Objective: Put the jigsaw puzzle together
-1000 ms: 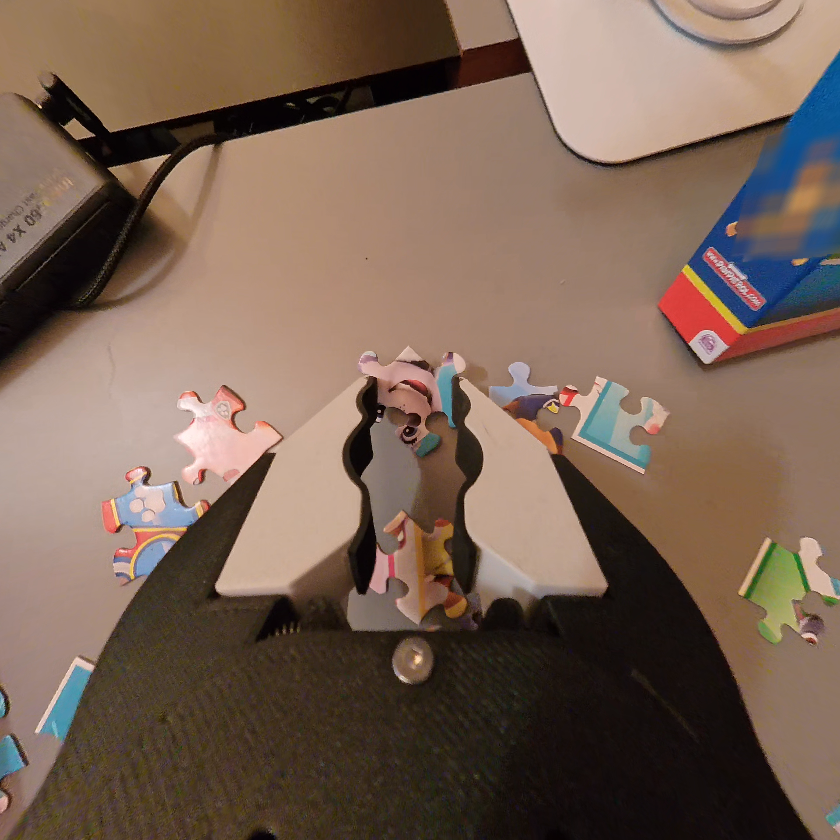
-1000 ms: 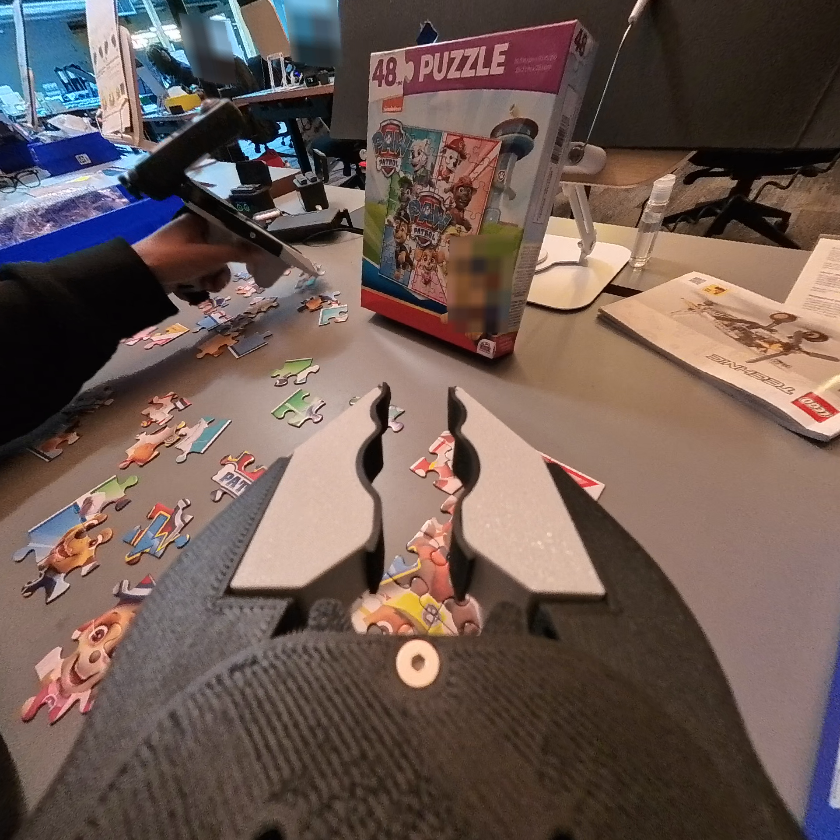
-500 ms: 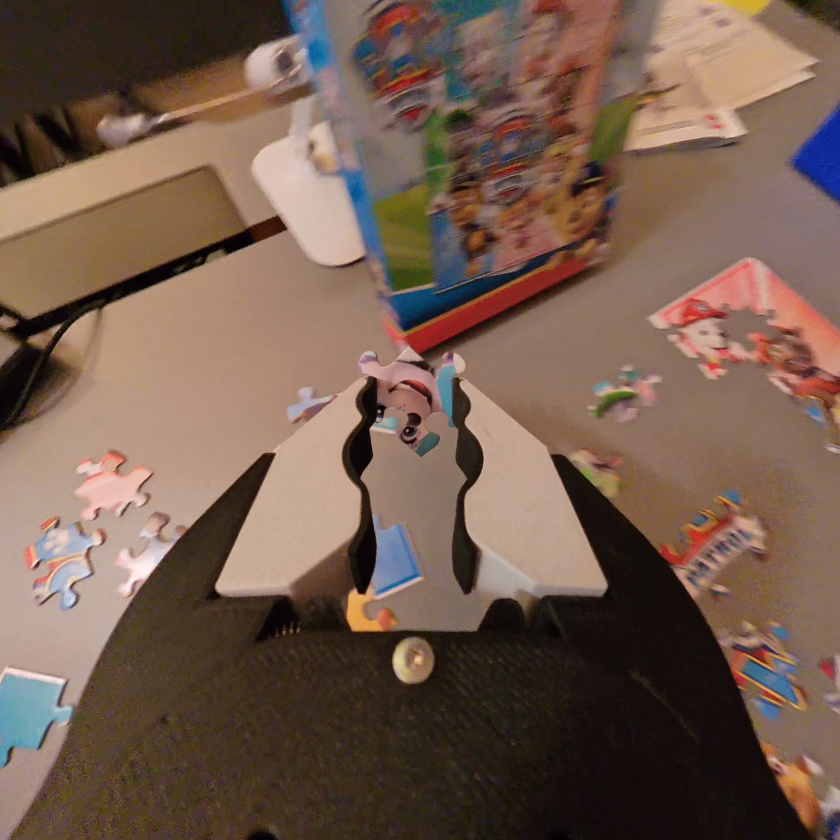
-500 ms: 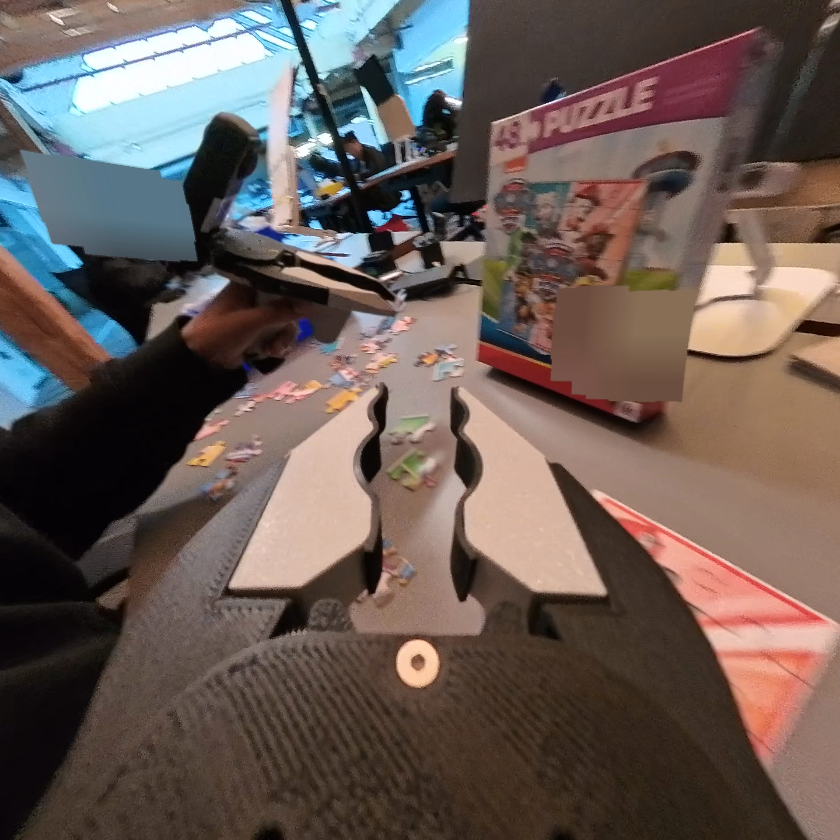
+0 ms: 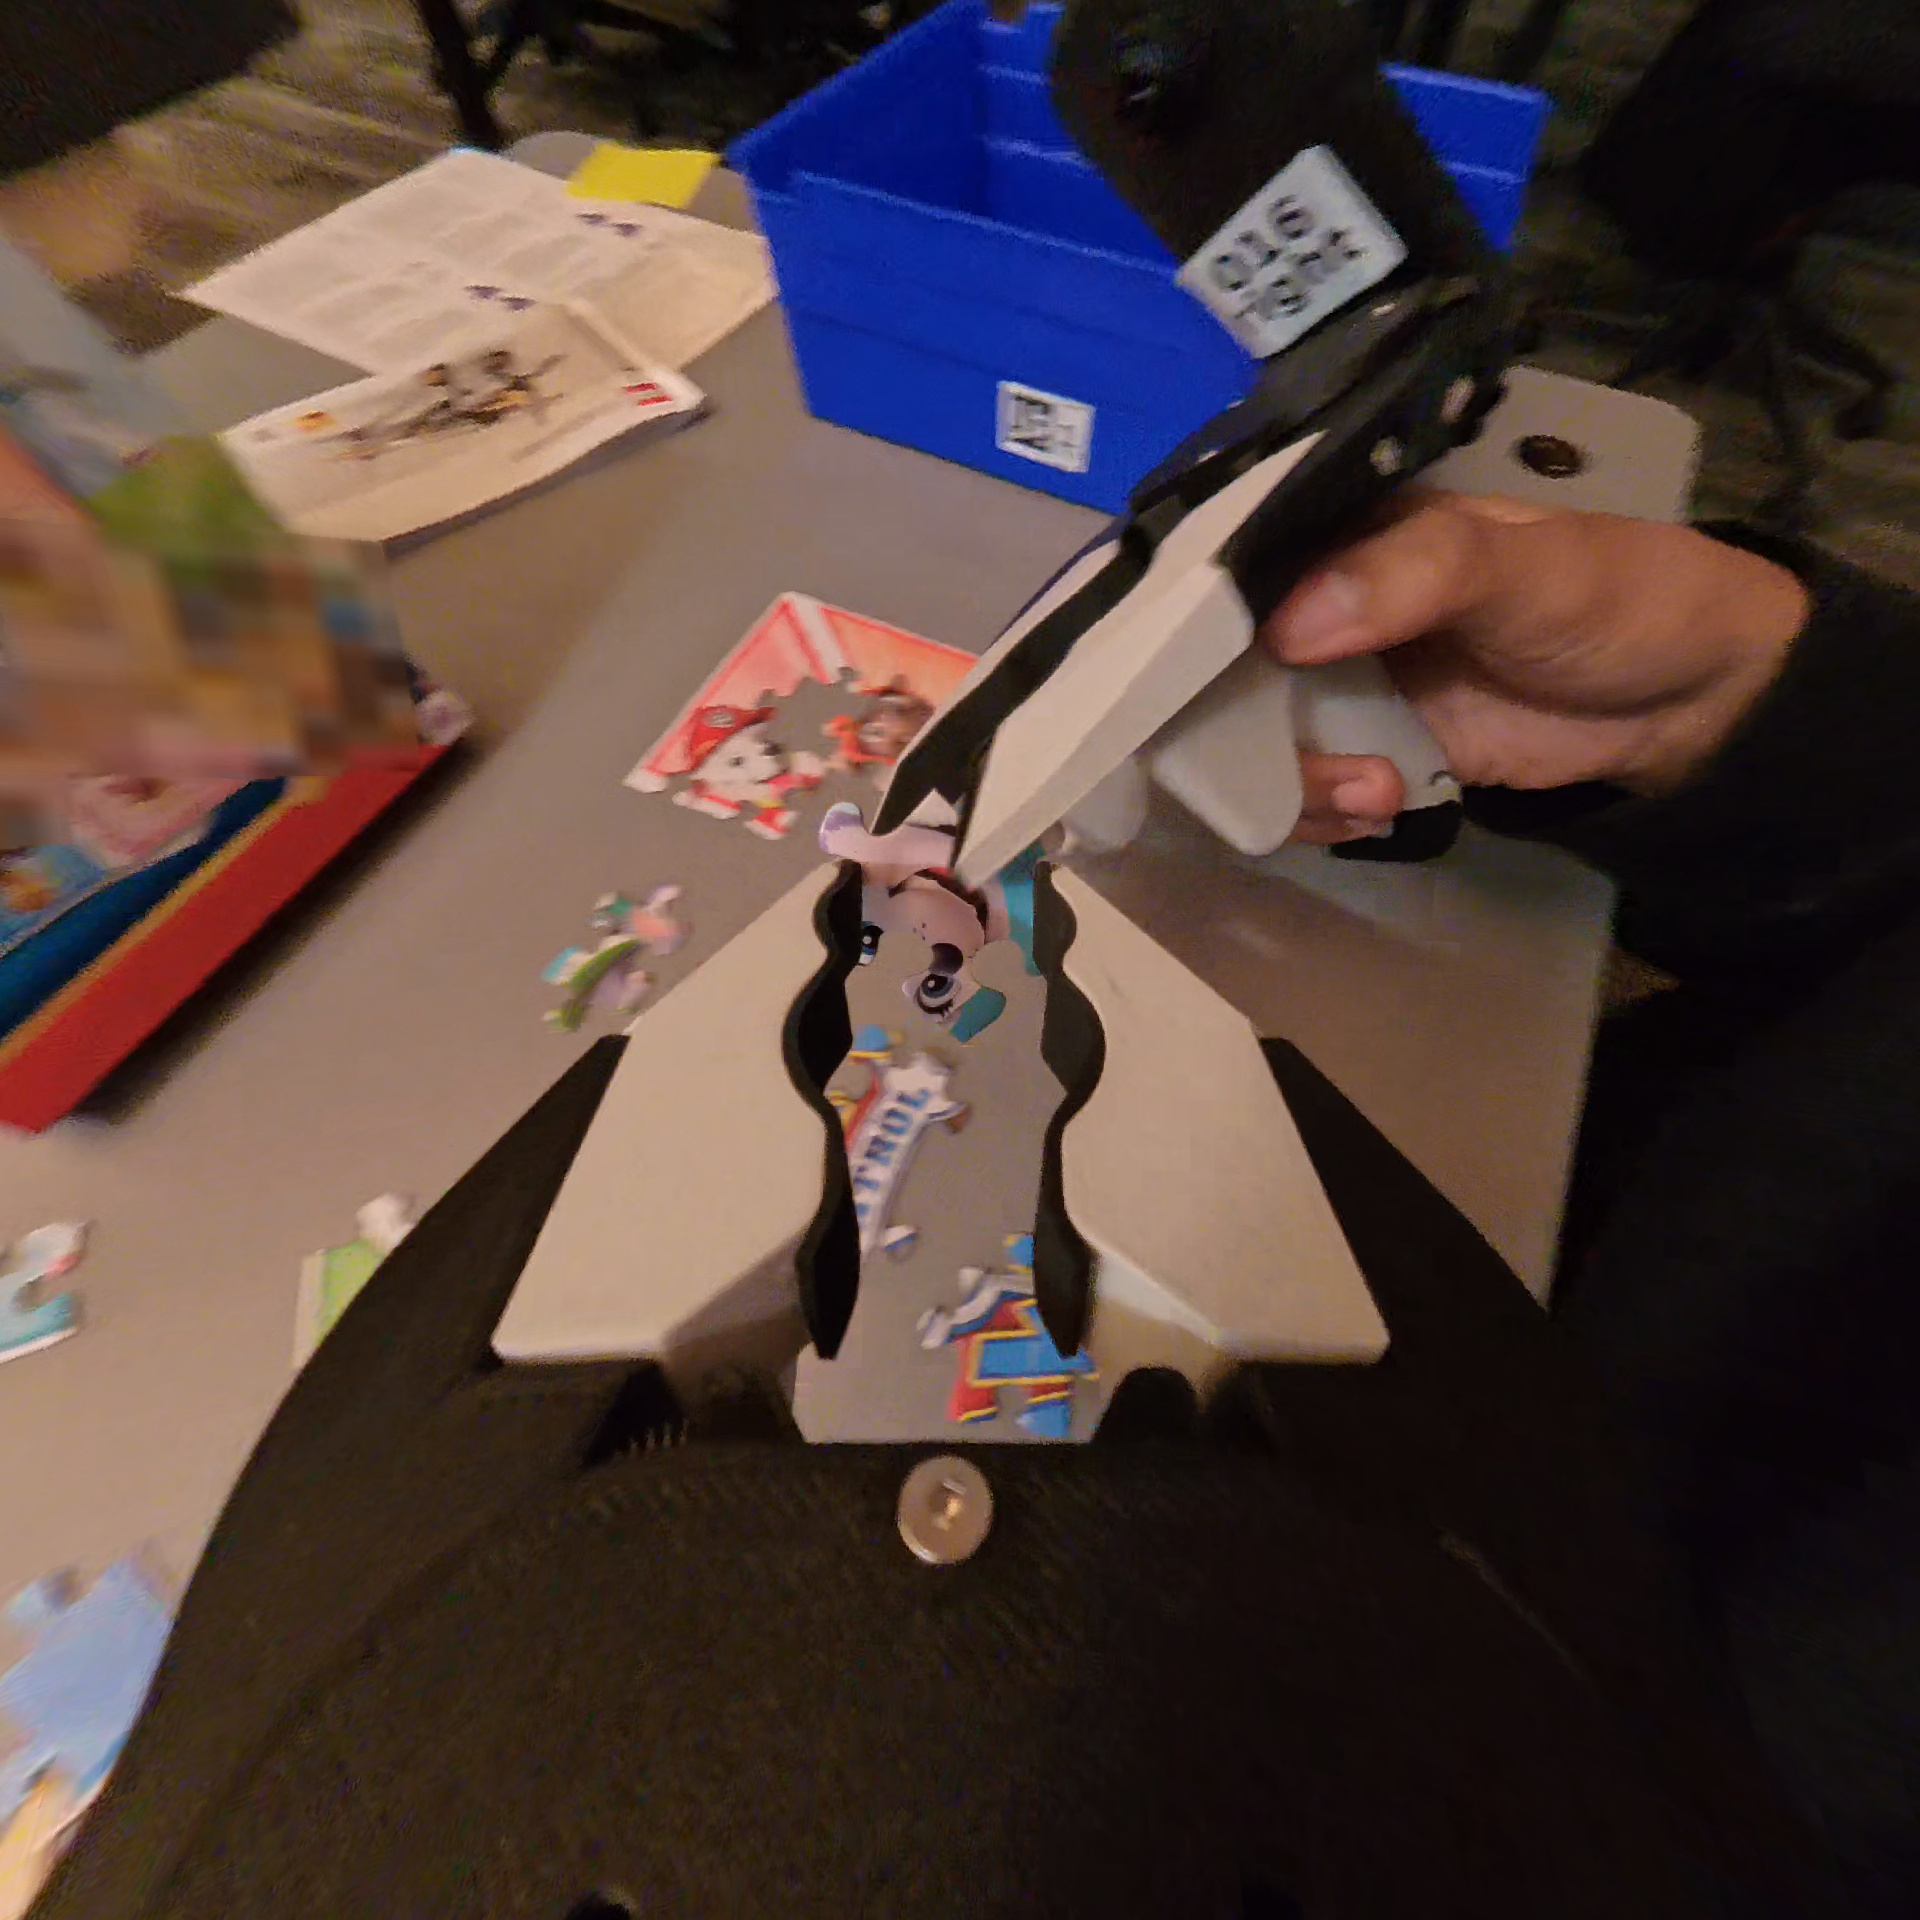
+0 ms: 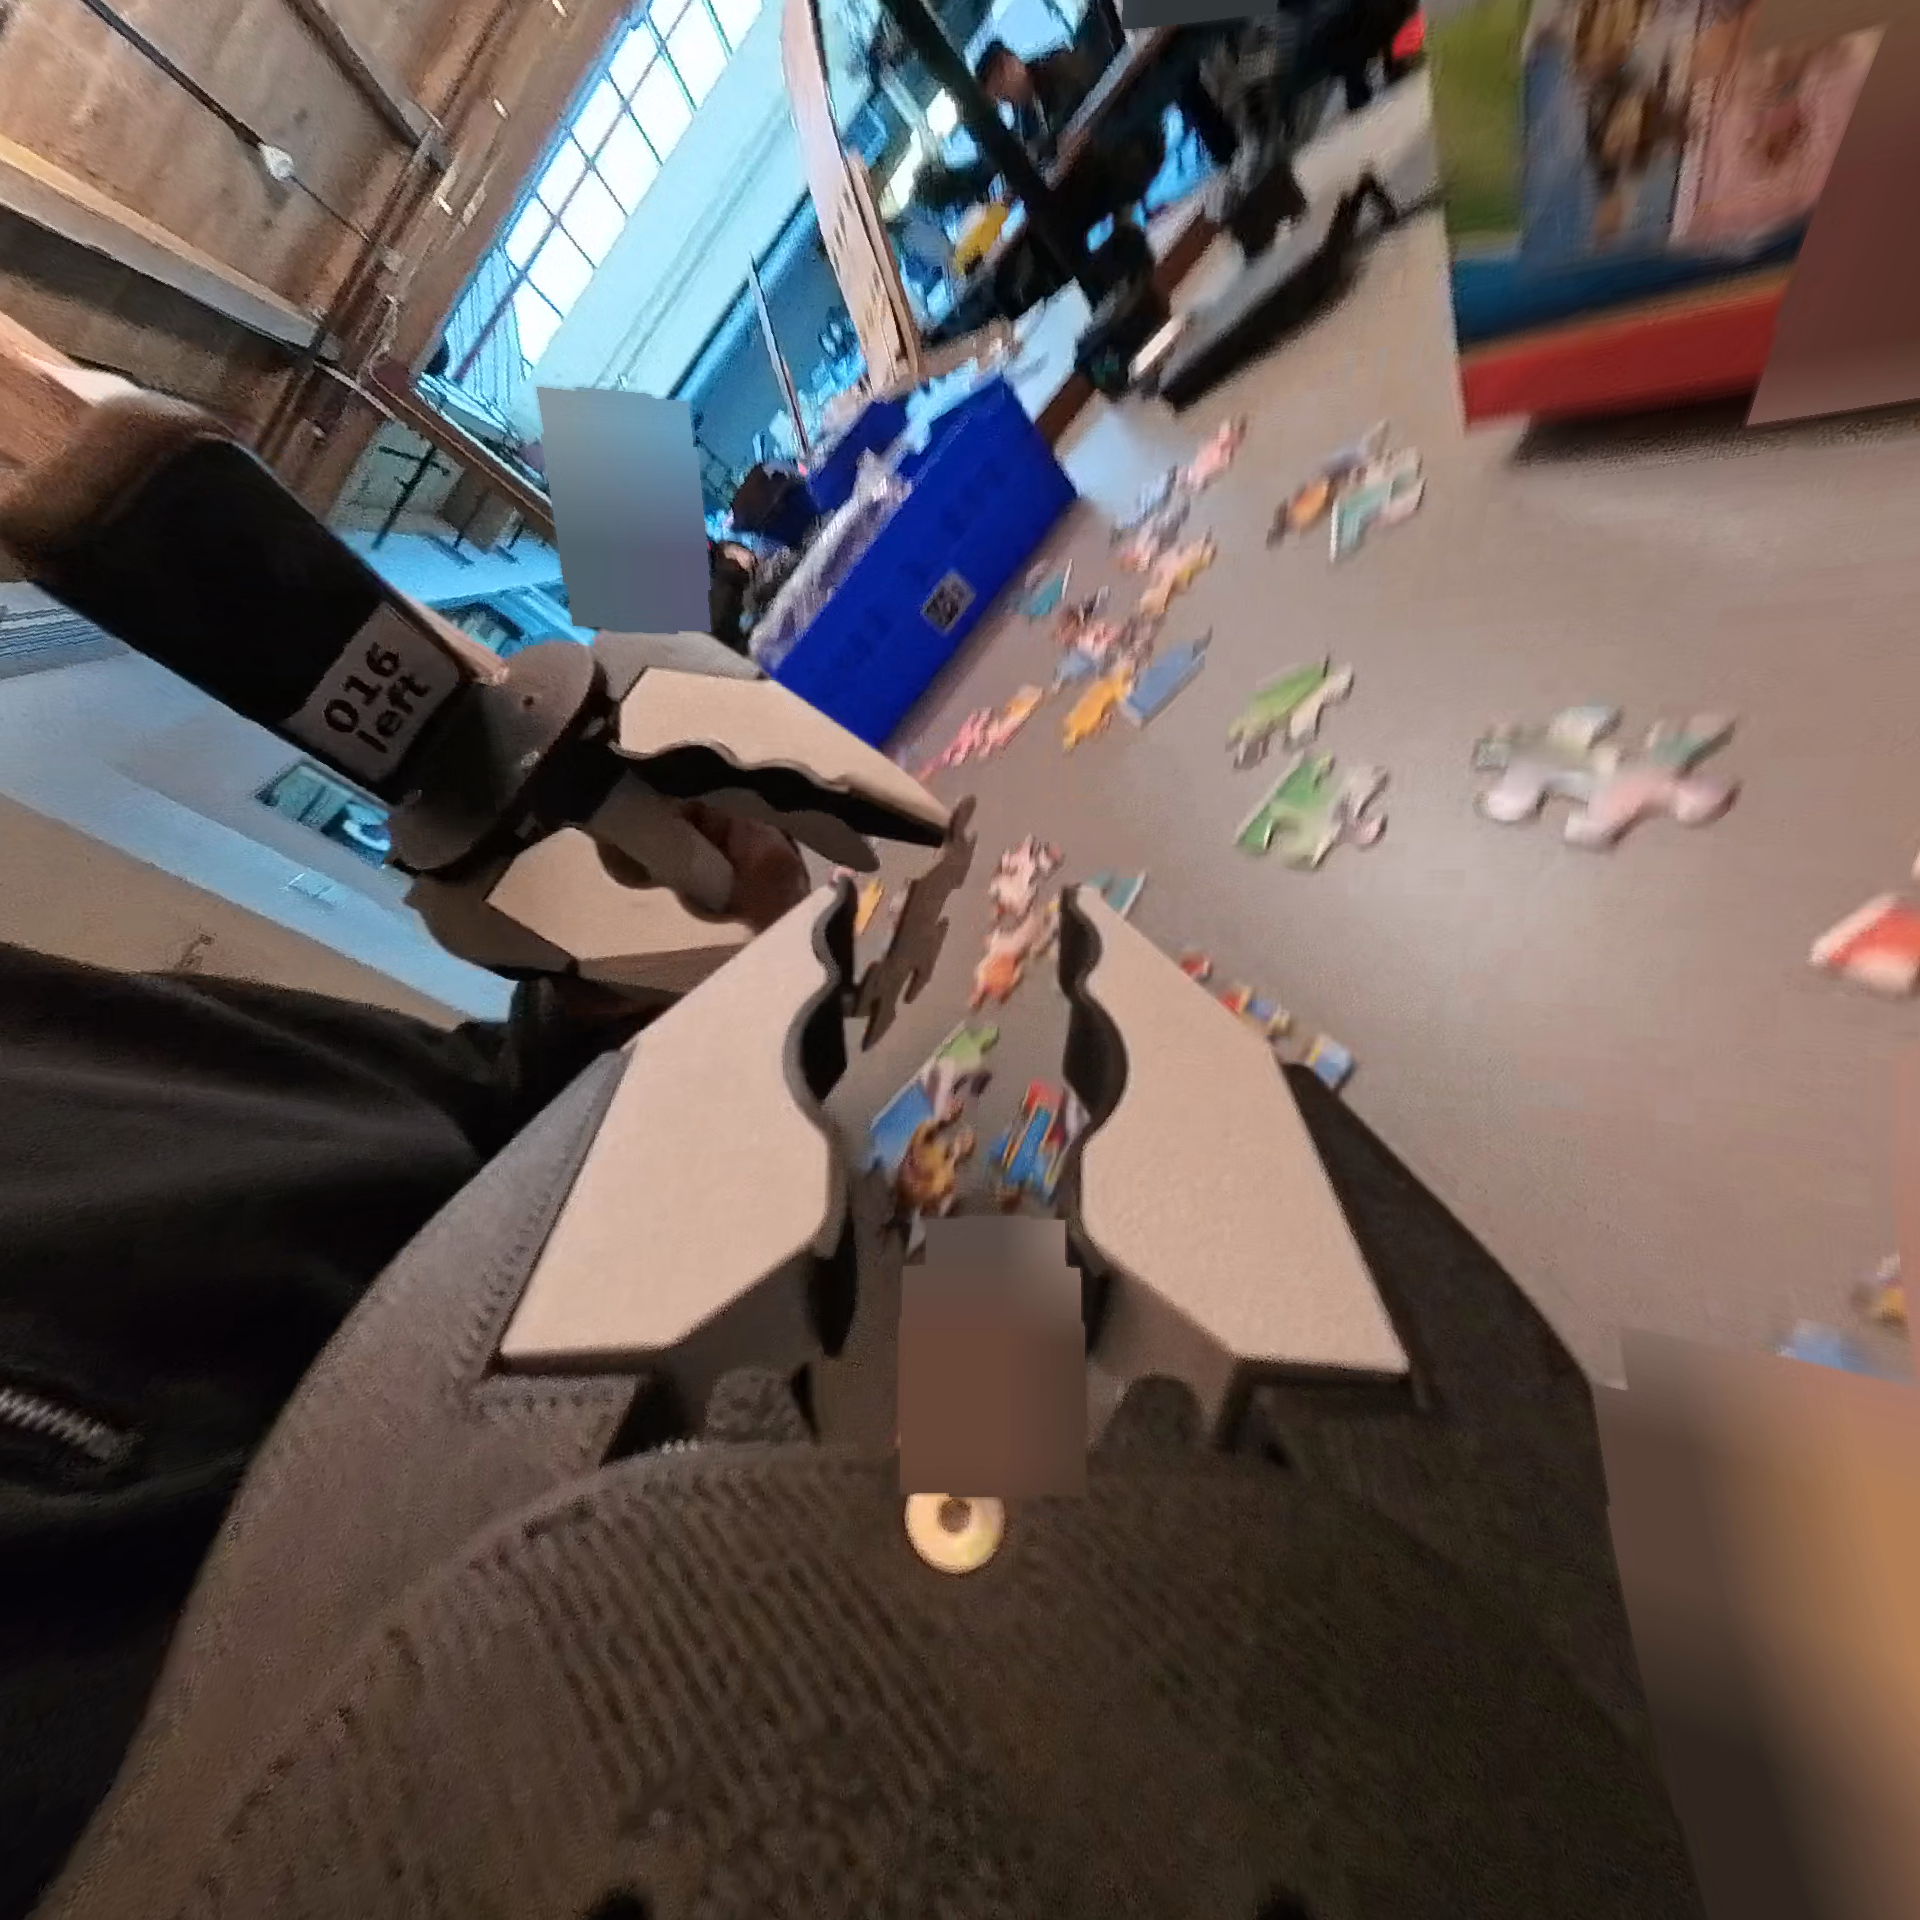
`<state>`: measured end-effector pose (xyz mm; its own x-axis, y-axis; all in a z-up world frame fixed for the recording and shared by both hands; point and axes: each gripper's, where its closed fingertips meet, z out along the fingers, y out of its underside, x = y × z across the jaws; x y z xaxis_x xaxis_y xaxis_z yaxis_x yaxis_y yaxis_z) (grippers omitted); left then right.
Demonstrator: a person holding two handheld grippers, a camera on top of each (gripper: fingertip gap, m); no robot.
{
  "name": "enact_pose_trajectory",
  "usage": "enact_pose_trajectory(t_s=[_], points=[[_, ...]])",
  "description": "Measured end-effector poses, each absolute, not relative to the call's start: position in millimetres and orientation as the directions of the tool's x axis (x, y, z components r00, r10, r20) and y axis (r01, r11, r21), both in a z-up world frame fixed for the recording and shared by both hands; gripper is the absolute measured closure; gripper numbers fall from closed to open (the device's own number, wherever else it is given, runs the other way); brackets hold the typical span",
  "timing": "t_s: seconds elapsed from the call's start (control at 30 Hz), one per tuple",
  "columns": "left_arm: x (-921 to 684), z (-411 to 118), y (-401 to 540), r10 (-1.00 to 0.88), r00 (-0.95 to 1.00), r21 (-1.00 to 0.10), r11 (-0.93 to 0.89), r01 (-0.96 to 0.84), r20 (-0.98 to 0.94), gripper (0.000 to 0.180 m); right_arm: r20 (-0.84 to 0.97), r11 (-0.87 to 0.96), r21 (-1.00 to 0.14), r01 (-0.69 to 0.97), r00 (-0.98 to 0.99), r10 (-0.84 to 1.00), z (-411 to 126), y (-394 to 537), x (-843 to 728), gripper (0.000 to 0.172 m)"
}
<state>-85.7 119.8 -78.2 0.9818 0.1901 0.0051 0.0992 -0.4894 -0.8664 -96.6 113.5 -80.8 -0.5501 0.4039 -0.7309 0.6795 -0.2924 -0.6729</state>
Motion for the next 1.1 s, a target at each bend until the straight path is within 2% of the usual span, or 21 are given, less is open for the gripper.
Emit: enact_pose_trajectory(t_s=[0.03, 0.1, 0.3, 0.47, 0.53, 0.63, 0.7, 0.8, 0.97, 1.1], points=[[-74.9, -83.1, 124.3, 0.154, 0.988, -0.864, -0.493, 0.097, 0.023, 0.149, -0.748, -0.276, -0.651, 0.707, -0.536, 0.392, -87.3, 112.3, -86.3, 0.143], [-57.9, -92.8, 131.4, 0.106, 0.994, -0.858, -0.507, 0.088, 0.040, 0.153, -0.769, -0.275, -0.625, 0.731, -0.516, 0.376, -94.0, 114.7, -67.0, 0.172], [-33.4, -101.2, 138.4, 0.092, 0.989, -0.866, -0.478, 0.148, 0.118, 0.150, -0.786, -0.421, -0.587, 0.691, -0.363, 0.500, -103.2, 171.7, -22.8, 0.172], [-39.5, -108.8, 128.9, 0.160, 0.977, -0.863, -0.465, 0.200, 0.140, 0.149, -0.644, -0.443, -0.649, 0.618, -0.138, 0.752, -132.9, 228.2, 6.7, 0.172], [-56.6, -109.4, 117.8, 0.242, 0.966, -0.865, -0.461, 0.199, 0.093, 0.150, -0.646, -0.490, -0.646, 0.585, -0.078, 0.759, -139.3, 231.0, 9.4, 0.172], [-119.2, -100.9, 68.1, 0.506, 0.858, -0.867, -0.463, 0.181, -0.091, 0.159, -0.694, -0.588, -0.616, 0.524, -0.008, 0.720, -147.7, 222.3, 3.1, 0.172], [-135.1, -90.6, 40.1, 0.585, 0.810, -0.888, -0.388, 0.246, -0.031, 0.158, -0.683, -0.607, -0.610, 0.508, 0.050, 0.729, -159.1, 219.7, -0.7, 0.172], [-131.4, -79.6, 16.1, 0.599, 0.791, -0.903, -0.259, 0.342, 0.128, 0.156, -0.667, -0.583, -0.595, 0.553, 0.066, 0.743, -169.1, 218.2, 0.7, 0.172], [-127.1, -81.1, -25.7, 0.689, 0.722, -0.909, -0.258, 0.328, 0.065, 0.157, -0.593, -0.493, -0.628, 0.603, 0.041, 0.805, -170.5, 230.4, 15.5, 0.159], [-115.6, -78.1, -37.3, 0.689, 0.718, -0.919, -0.219, 0.328, 0.092, 0.157, -0.458, -0.366, -0.715, 0.596, -0.005, 0.889, -160.9, 243.4, 26.7, 0.147]])
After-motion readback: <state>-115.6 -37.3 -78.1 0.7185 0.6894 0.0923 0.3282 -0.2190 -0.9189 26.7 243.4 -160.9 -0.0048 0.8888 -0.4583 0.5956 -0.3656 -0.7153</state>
